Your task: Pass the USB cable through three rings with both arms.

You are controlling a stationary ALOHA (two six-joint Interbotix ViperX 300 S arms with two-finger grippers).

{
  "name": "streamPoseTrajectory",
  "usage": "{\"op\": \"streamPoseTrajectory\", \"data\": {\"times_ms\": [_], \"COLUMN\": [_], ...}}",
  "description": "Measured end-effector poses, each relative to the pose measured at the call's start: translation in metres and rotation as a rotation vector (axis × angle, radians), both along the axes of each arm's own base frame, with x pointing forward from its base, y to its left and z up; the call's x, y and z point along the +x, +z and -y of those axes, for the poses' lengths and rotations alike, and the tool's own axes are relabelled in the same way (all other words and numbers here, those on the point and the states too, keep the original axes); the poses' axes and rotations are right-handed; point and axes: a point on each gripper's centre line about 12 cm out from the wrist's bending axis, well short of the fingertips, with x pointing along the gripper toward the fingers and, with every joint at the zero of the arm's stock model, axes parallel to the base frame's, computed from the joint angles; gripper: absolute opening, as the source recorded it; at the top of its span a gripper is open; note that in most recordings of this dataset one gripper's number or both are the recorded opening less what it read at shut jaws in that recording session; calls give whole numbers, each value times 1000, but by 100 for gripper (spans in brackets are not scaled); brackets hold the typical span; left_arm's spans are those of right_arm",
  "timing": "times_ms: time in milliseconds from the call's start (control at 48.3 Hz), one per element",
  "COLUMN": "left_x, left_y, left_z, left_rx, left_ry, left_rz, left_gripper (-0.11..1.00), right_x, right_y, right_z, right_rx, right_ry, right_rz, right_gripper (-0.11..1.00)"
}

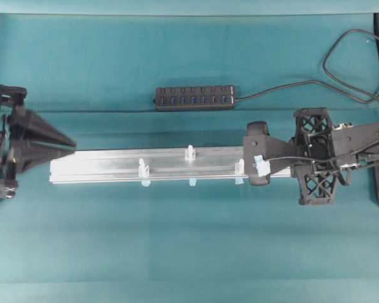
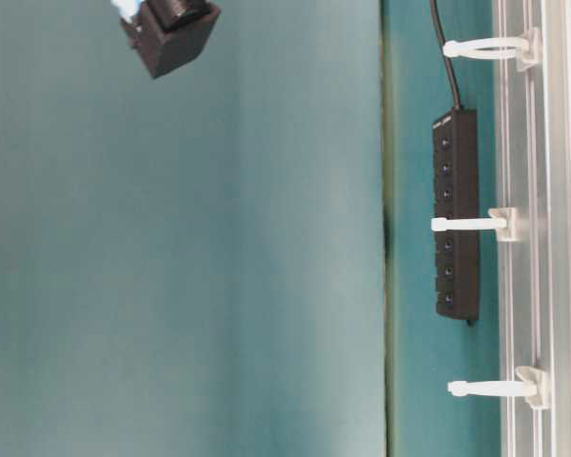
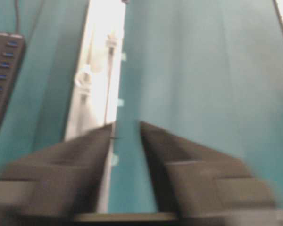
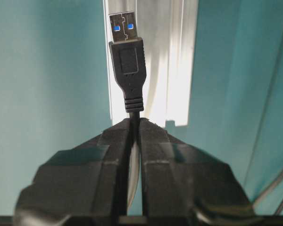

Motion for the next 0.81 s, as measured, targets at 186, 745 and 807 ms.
{"op": "streamPoseTrajectory", "data": {"times_ms": [186, 745, 807], "left_x": [10, 41, 43], "left_y": [-1, -8, -9], "left_z": [0, 1, 1], "left_rx": [3, 190, 191], "left_ry": [-1, -85, -86], "left_rz": [-23, -73, -79], "left_gripper": [64, 62, 62], "right_x": [-1, 9, 11], "right_y": [-10, -21, -23], "right_z": [3, 7, 7], "right_rx": [8, 25, 26], "right_ry": [1, -2, 0], "right_rz": [40, 130, 136], "right_gripper": [-9, -9, -9]}}
